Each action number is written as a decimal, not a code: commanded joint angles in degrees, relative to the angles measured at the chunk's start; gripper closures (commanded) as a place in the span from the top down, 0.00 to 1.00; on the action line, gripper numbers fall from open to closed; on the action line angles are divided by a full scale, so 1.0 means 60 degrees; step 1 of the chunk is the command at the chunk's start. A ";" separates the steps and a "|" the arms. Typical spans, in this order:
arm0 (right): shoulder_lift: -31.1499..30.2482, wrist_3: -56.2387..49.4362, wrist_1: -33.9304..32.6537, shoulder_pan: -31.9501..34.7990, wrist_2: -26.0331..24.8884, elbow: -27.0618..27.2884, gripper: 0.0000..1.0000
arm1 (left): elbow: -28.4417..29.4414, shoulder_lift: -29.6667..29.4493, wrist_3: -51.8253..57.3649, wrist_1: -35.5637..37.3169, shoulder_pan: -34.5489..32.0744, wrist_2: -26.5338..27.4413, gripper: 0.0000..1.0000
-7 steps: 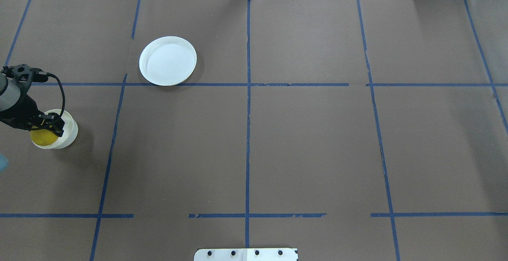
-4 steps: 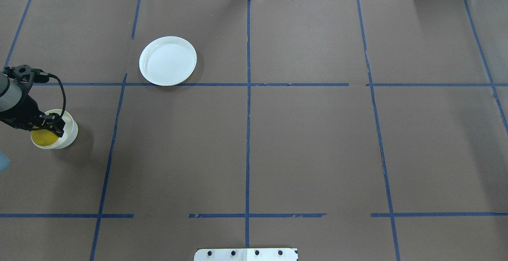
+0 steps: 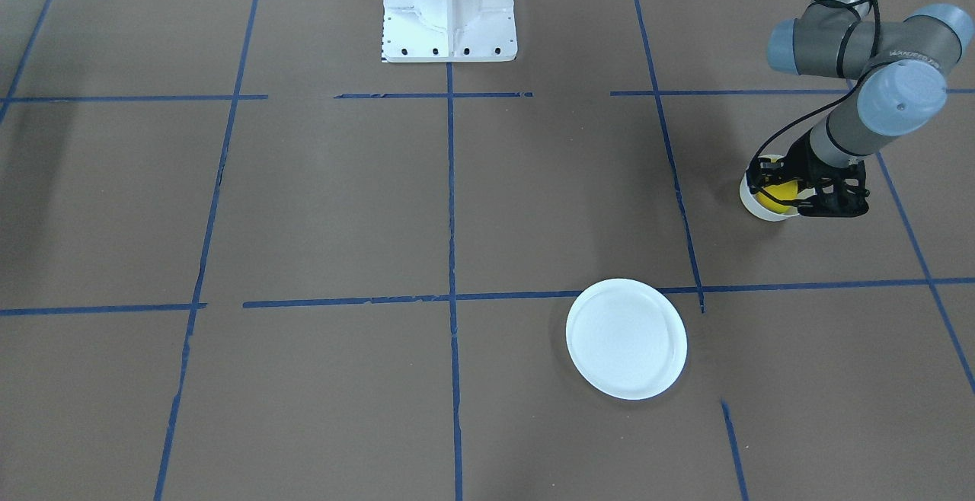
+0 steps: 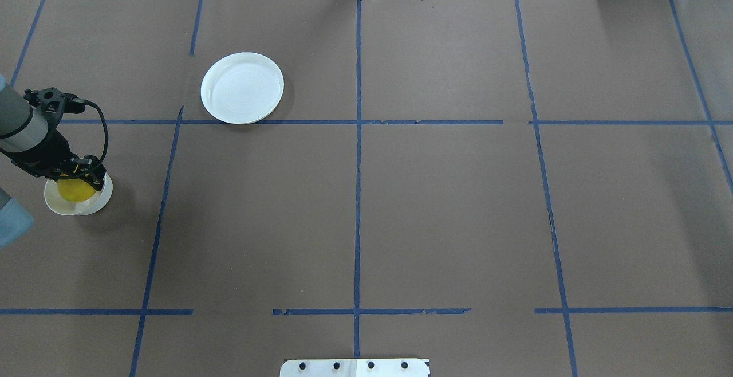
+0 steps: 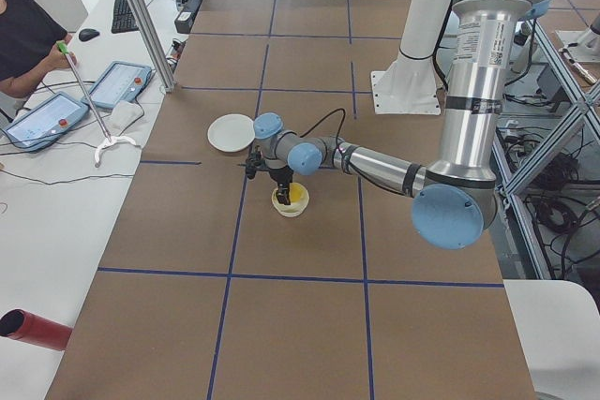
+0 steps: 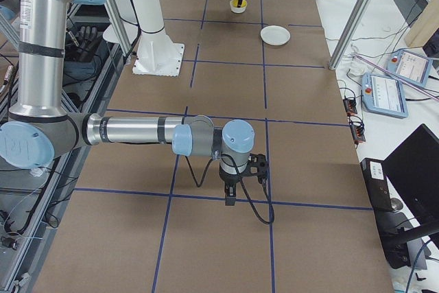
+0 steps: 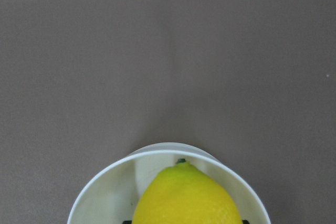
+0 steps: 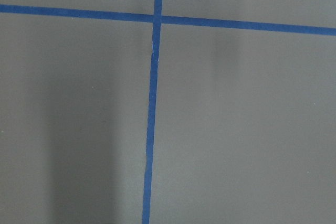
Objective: Move lemon from plate to bowl
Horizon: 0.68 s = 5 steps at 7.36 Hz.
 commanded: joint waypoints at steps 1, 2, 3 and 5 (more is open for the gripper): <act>0.0000 0.0000 0.0000 0.0000 0.0000 0.0000 1.00 | -0.0134 0.0100 0.0241 0.0055 -0.0086 -0.0028 0.99; 0.0000 0.0000 0.0000 0.0000 0.0000 0.0000 1.00 | -0.0222 0.0101 0.0241 0.0114 -0.0144 -0.0043 0.99; 0.0000 0.0000 0.0000 0.0000 0.0000 0.0000 1.00 | -0.0644 0.0260 0.0241 0.0390 -0.0551 -0.0043 0.99; 0.0000 0.0000 0.0000 0.0000 0.0000 0.0000 1.00 | -0.1846 0.0584 0.0270 0.0831 -0.2041 -0.0043 0.99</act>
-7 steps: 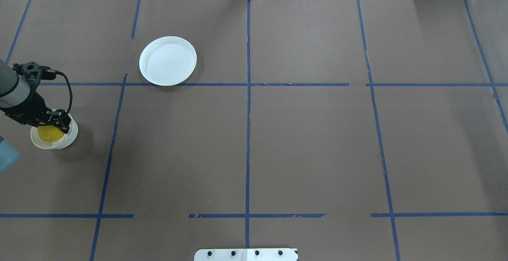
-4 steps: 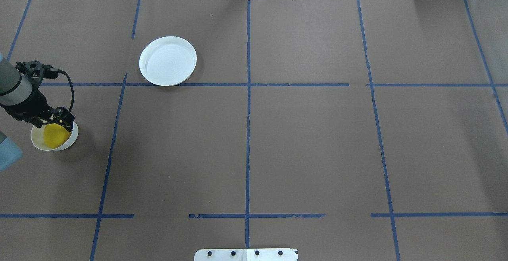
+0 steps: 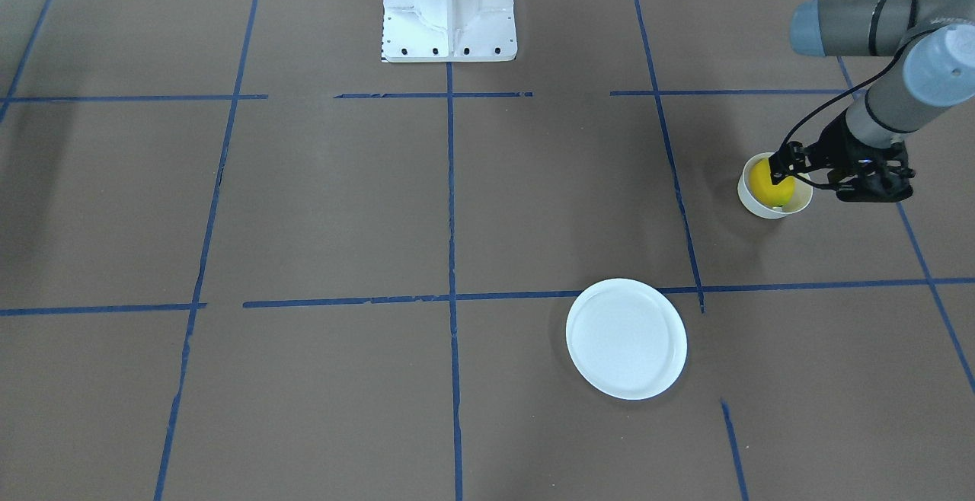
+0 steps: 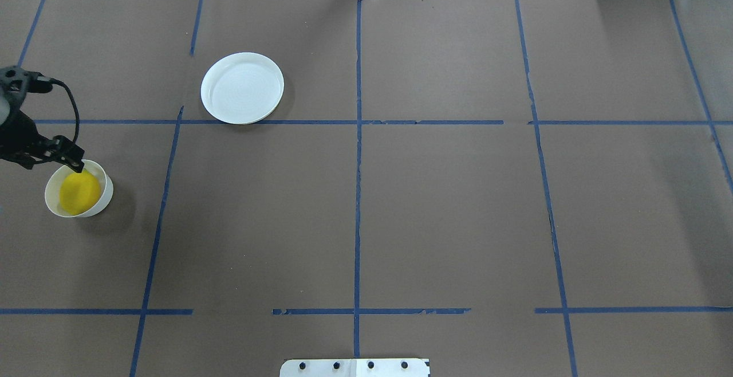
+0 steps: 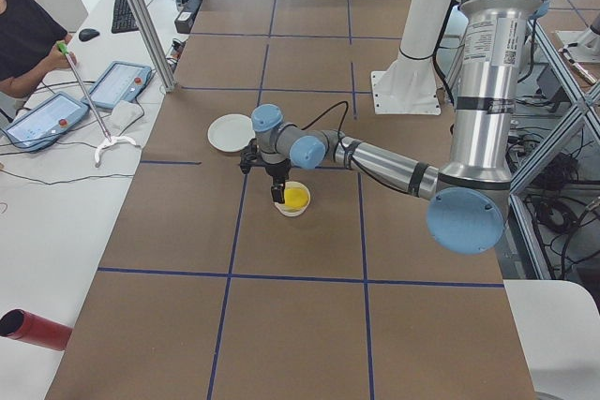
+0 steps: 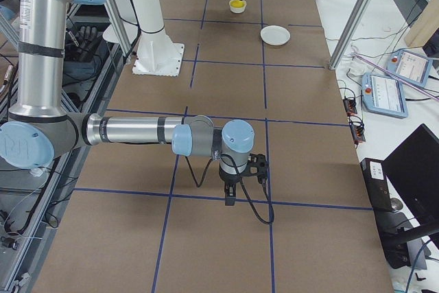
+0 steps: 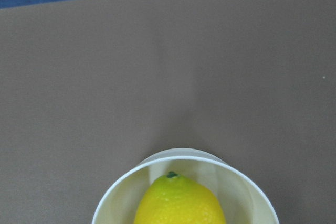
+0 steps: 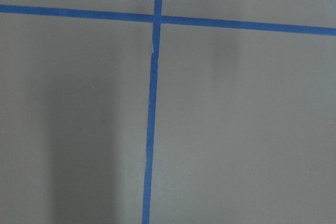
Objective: Move lemon from plate to bowl
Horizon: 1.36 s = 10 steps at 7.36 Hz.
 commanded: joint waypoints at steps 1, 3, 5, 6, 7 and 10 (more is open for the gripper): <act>0.0000 0.0000 0.0000 0.0000 0.0000 0.0000 1.00 | -0.0659 0.0279 0.0409 0.0217 -0.1908 -0.0001 0.98; 0.0000 0.0000 0.0000 0.0000 0.0000 0.0000 1.00 | -0.0297 0.0850 0.4524 0.0376 -0.4016 -0.0089 0.99; 0.0000 0.0000 0.0000 0.0000 0.0000 0.0000 1.00 | 0.0959 0.0881 0.7050 0.0770 -0.5908 -0.0963 0.99; 0.0000 0.0000 0.0000 0.0000 0.0000 0.0000 1.00 | 0.0923 0.0809 0.7237 0.1295 -0.6033 -0.1142 0.99; 0.0000 0.0000 0.0000 0.0000 0.0000 0.0000 1.00 | 0.0589 0.0837 0.7210 0.1764 -0.6034 -0.1419 0.99; 0.0000 0.0000 0.0000 0.0000 0.0000 0.0000 1.00 | 0.0309 0.0984 0.6266 0.1549 -0.5918 -0.1701 1.00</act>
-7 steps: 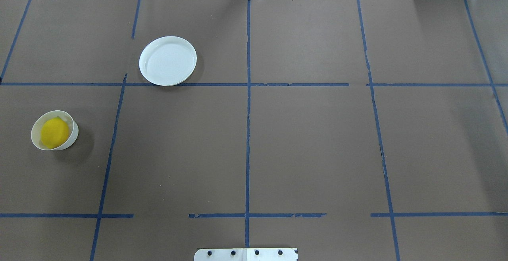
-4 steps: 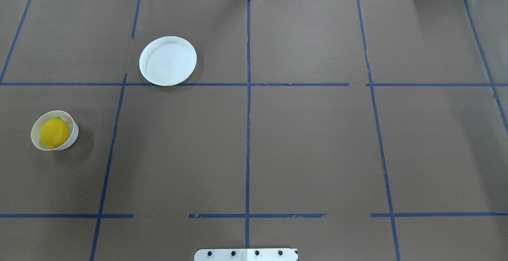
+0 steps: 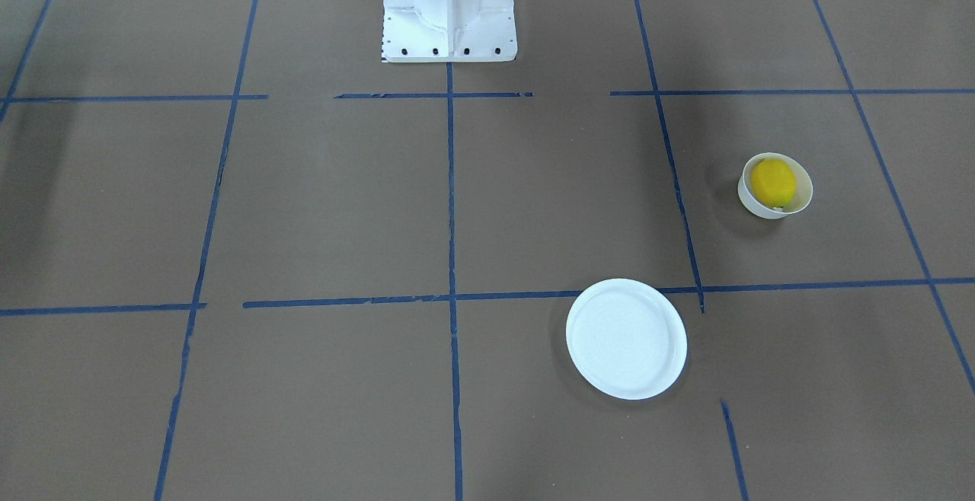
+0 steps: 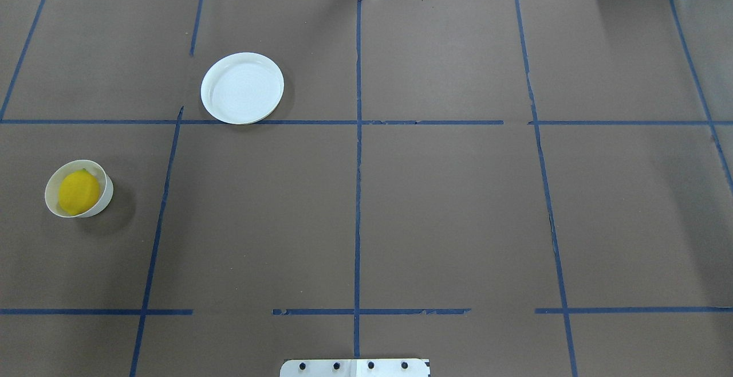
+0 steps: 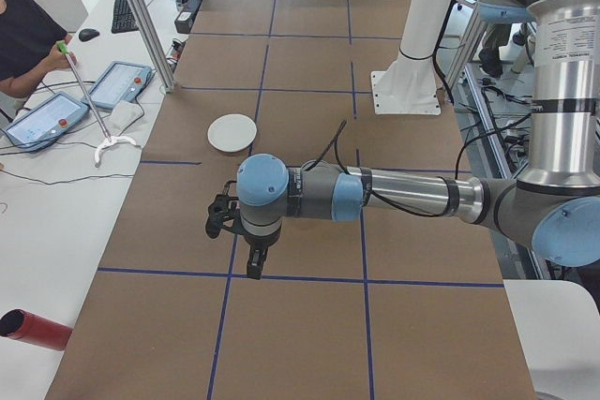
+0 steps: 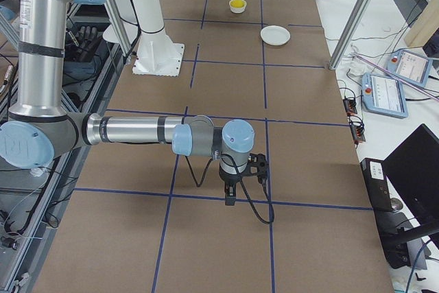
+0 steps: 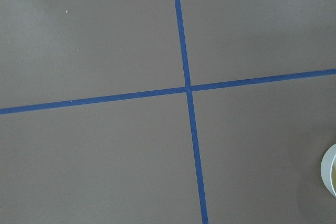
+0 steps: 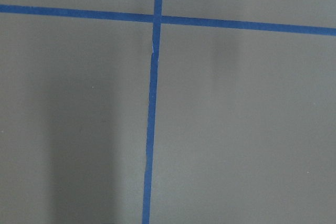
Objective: Move lemon from plate to bowl
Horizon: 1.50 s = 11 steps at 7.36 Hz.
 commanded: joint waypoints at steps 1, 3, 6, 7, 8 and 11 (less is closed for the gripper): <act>0.0000 0.0000 0.0000 0.0000 0.0000 0.0000 1.00 | -0.0321 0.0041 -0.0920 0.0003 0.0224 0.0042 1.00; 0.0000 0.0000 0.0000 0.0000 0.0000 0.0000 1.00 | -0.0090 0.0757 -0.0894 -0.0316 0.0342 0.0187 1.00; 0.0000 0.0000 0.0000 0.0000 0.0000 0.0000 1.00 | 0.0014 0.0891 -0.0893 -0.0744 0.0328 0.0291 1.00; 0.0000 0.0000 0.0000 0.0000 0.0000 0.0000 1.00 | 0.0000 0.0921 -0.0879 -0.0715 0.0328 0.0465 1.00; 0.0000 0.0000 0.0000 0.0000 0.0000 0.0000 1.00 | -0.0044 0.0921 -0.0879 -0.0686 0.0313 0.0612 1.00; 0.0000 0.0000 0.0000 0.0000 0.0000 0.0000 1.00 | 0.0146 0.0921 -0.0339 -0.0671 0.0298 0.0540 1.00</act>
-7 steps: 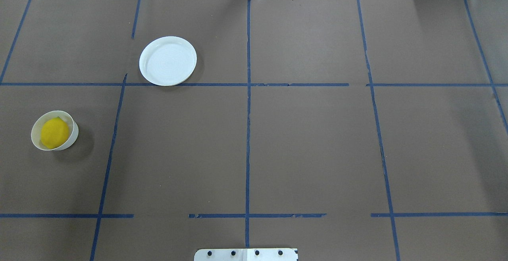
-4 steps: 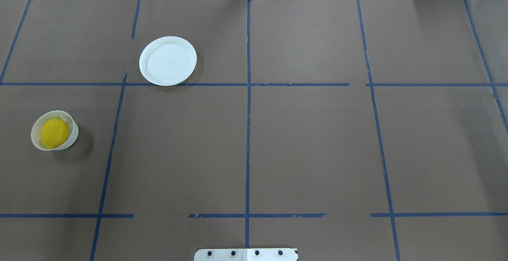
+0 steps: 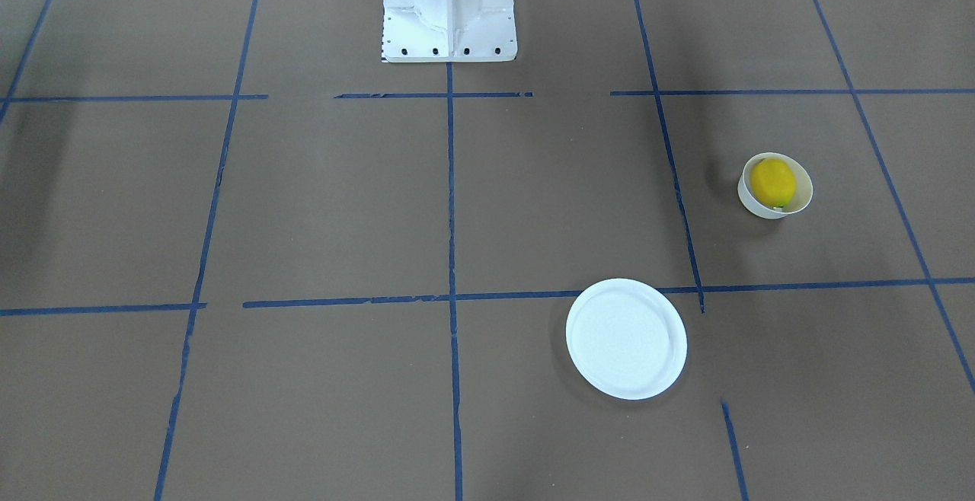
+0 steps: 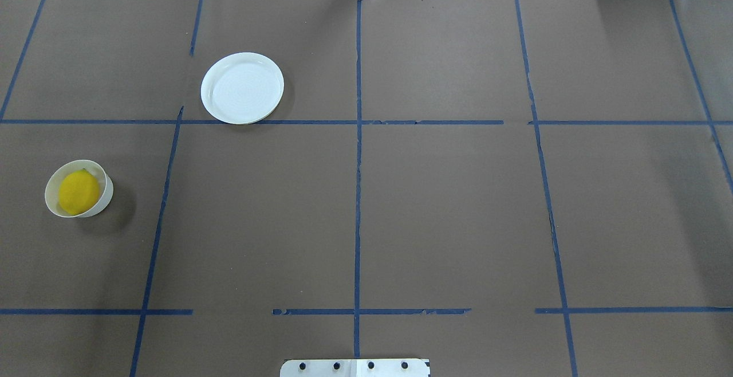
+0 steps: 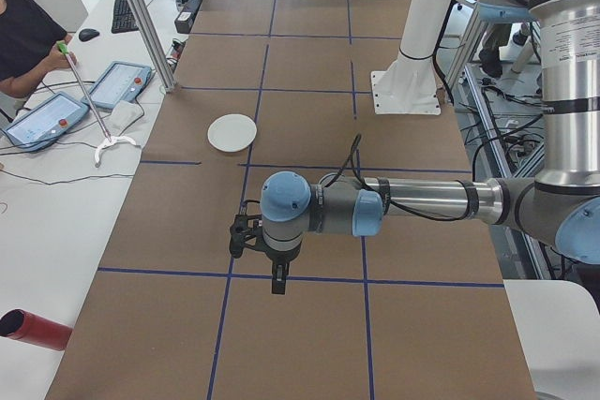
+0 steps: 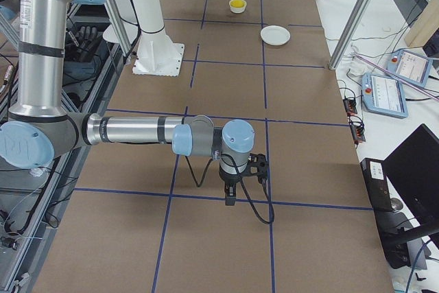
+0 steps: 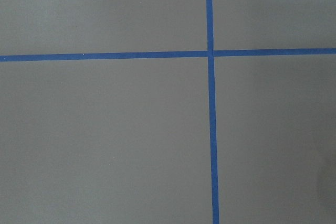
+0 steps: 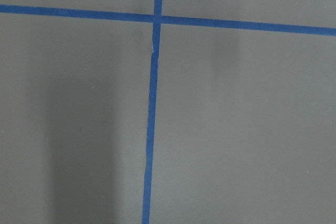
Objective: Move lemon from plate to bowl
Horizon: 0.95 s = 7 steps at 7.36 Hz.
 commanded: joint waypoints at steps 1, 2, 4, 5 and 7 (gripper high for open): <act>0.0000 0.0000 0.0000 0.0000 0.0000 0.0000 1.00 | 0.0002 0.0001 0.0283 0.0073 -0.0019 -0.0038 1.00; 0.0000 0.0000 0.0000 0.0000 0.0000 0.0000 1.00 | 0.0002 0.0001 0.0269 0.0088 -0.0019 -0.0024 1.00; 0.0000 0.0000 0.0000 0.0000 0.0000 0.0000 1.00 | -0.0581 0.0015 0.0370 0.1079 -0.0063 0.0006 1.00; 0.0000 0.0000 0.0000 0.0000 0.0000 0.0000 1.00 | -0.0468 0.0001 0.0531 0.1171 -0.0034 0.0078 1.00; 0.0000 0.0000 0.0000 0.0000 0.0000 0.0000 1.00 | -0.0365 -0.0072 0.1363 0.1157 -0.0034 0.0459 1.00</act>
